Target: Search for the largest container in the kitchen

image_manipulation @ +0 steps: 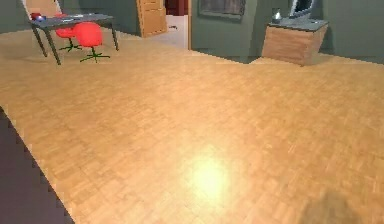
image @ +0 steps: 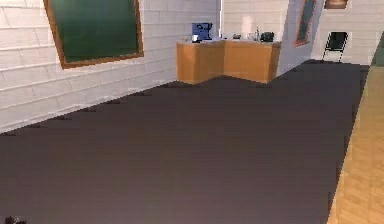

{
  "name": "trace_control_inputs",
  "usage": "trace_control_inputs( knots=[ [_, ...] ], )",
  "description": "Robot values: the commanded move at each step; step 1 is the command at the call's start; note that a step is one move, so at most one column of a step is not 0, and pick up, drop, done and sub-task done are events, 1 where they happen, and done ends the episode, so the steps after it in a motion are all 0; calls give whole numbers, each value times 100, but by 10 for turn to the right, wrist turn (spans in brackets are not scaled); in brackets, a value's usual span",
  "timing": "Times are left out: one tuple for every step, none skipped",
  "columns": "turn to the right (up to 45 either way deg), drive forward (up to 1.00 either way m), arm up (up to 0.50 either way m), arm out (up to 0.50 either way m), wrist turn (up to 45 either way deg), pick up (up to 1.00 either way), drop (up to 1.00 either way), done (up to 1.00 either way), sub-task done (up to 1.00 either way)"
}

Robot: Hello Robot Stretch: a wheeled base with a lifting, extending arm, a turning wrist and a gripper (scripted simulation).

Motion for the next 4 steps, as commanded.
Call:
trace_control_inputs(
  knots=[
    [0,100,0,0,0,0,0,0,0],
    [0,100,0,0,0,0,0,0,0],
    [0,100,0,0,0,0,0,0,0],
    [0,100,0,0,0,0,0,0,0]
  ],
)
